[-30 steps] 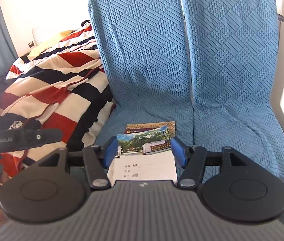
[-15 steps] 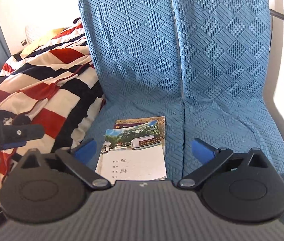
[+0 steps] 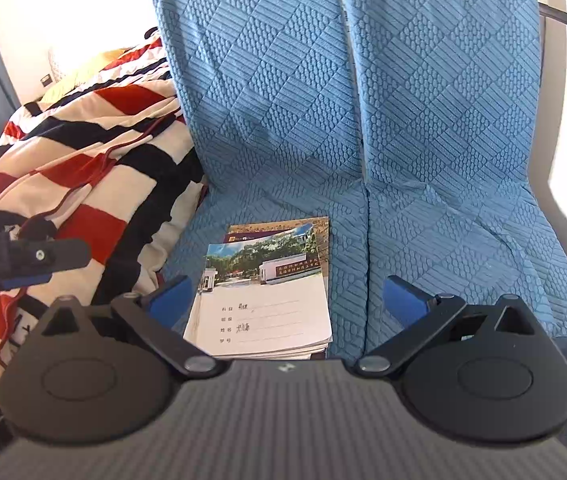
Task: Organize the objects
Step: 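Withdraw both open tools up and away from the stack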
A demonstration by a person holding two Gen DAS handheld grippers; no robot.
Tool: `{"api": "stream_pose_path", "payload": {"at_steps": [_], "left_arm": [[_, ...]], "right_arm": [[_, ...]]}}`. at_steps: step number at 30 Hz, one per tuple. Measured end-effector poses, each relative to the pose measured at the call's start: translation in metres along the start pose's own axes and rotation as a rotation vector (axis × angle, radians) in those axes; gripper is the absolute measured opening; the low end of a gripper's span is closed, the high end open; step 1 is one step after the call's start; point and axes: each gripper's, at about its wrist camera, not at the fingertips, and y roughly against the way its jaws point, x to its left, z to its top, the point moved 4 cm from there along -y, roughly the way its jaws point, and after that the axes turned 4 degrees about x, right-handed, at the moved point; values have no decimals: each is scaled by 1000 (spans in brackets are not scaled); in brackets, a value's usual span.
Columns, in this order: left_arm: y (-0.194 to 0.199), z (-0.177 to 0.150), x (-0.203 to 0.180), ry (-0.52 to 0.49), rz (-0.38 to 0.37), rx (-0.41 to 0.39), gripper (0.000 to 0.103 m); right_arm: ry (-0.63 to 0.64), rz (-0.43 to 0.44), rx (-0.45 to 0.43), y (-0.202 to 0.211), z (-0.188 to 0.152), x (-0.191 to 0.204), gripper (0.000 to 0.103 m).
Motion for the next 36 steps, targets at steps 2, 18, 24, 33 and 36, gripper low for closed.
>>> {"api": "stream_pose_path", "payload": {"at_steps": [2,18,24,33,36], "left_arm": [[-1,0,0,-10,13,0,102],[-13,-11,3,-31,34,24,102],[-12,-9,1,-33,26,20,102],[-11,-6,-1,-44,24,13,102],[-10,-6,0,-49,32,7,102]], "right_arm": [[5,-4,4,-2,-1,0,103],[-17,11,18,-10,-9,-2,103],[-14,1,12,-9,-8,-5,103],[-19,-1,12,-9,-8,-6,103],[-24,-1,12,-10,-8,-5,103]]}}
